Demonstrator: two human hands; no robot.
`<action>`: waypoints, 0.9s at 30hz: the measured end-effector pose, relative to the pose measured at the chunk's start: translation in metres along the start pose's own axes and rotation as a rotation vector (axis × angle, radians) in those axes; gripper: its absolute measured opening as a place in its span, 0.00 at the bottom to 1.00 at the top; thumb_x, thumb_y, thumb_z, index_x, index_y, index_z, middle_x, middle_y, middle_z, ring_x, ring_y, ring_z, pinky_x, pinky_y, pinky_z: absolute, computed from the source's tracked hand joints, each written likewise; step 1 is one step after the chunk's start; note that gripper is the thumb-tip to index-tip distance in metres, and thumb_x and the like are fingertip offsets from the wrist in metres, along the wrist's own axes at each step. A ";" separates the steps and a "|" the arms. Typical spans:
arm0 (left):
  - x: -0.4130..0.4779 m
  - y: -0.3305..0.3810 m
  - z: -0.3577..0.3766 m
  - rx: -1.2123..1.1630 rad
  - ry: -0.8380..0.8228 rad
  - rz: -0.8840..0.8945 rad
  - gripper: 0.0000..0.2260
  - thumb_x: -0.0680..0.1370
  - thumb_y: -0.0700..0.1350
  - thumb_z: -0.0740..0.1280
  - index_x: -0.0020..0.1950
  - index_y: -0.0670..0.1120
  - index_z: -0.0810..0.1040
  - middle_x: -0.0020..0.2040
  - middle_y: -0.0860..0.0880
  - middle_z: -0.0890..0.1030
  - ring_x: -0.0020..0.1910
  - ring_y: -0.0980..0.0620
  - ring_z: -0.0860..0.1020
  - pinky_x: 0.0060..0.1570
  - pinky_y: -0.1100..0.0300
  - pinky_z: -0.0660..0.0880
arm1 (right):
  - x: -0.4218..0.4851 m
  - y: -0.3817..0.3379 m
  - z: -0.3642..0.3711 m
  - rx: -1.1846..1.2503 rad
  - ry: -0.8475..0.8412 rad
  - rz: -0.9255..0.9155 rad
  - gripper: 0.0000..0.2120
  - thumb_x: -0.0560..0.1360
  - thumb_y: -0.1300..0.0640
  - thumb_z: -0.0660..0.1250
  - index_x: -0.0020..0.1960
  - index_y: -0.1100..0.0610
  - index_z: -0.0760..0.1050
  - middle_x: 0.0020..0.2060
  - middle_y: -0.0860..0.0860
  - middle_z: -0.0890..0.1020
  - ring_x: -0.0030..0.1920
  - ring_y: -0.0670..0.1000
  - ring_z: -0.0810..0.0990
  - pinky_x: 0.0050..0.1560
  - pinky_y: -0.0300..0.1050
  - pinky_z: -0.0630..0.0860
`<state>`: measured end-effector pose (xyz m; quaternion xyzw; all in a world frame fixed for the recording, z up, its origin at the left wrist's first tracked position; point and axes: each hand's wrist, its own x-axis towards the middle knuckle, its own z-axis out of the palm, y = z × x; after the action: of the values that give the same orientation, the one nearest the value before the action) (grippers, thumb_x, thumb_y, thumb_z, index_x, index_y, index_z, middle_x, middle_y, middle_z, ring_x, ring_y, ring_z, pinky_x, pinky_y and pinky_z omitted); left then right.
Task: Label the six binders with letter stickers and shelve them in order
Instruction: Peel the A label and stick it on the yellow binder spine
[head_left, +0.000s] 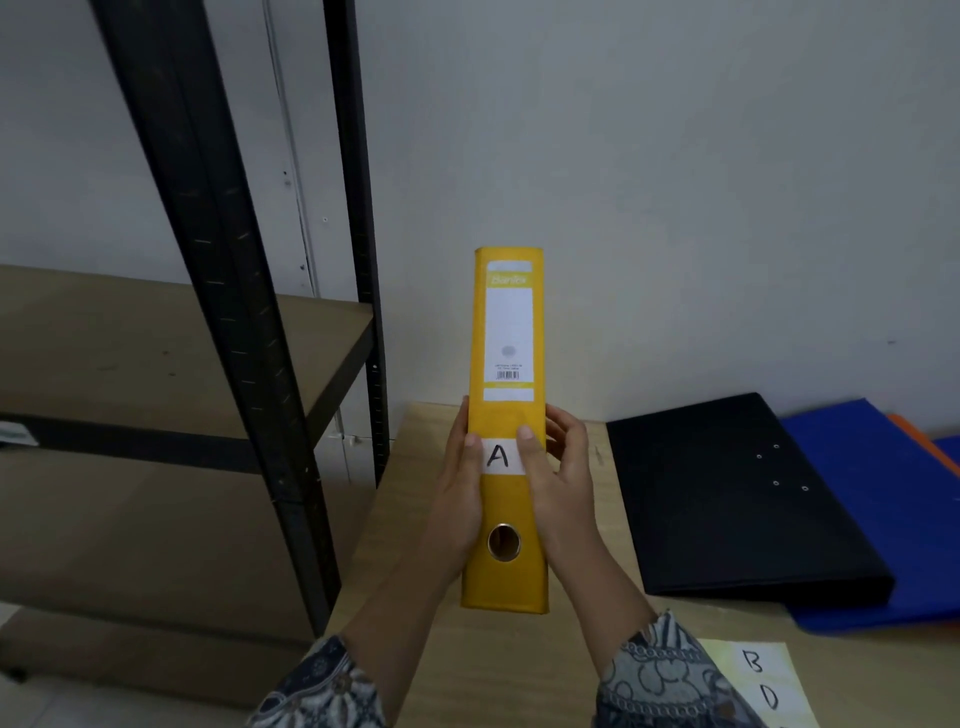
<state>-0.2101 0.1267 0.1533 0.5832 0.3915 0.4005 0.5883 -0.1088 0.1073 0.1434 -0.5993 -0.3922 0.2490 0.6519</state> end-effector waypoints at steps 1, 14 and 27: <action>-0.002 0.000 -0.001 -0.004 0.009 0.000 0.21 0.81 0.56 0.47 0.75 0.63 0.54 0.71 0.53 0.68 0.61 0.56 0.74 0.55 0.59 0.76 | -0.001 0.002 0.001 -0.042 -0.005 -0.013 0.21 0.74 0.50 0.68 0.65 0.47 0.66 0.59 0.47 0.73 0.60 0.46 0.74 0.55 0.47 0.78; -0.002 0.006 -0.012 0.100 0.014 0.014 0.21 0.83 0.52 0.46 0.77 0.57 0.51 0.67 0.54 0.67 0.46 0.67 0.70 0.32 0.82 0.69 | -0.002 0.005 -0.001 0.004 -0.142 -0.011 0.20 0.76 0.52 0.65 0.66 0.44 0.65 0.62 0.45 0.73 0.62 0.46 0.74 0.53 0.44 0.79; 0.028 0.014 -0.028 -0.186 0.043 -0.106 0.18 0.71 0.62 0.63 0.60 0.70 0.72 0.56 0.50 0.81 0.51 0.48 0.83 0.50 0.42 0.80 | 0.017 -0.014 -0.007 0.150 -0.326 0.122 0.22 0.75 0.51 0.62 0.68 0.47 0.65 0.59 0.46 0.77 0.56 0.47 0.80 0.46 0.40 0.80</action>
<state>-0.2262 0.1632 0.1675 0.4959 0.3956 0.4160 0.6515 -0.0955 0.1142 0.1606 -0.5234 -0.4359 0.4106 0.6063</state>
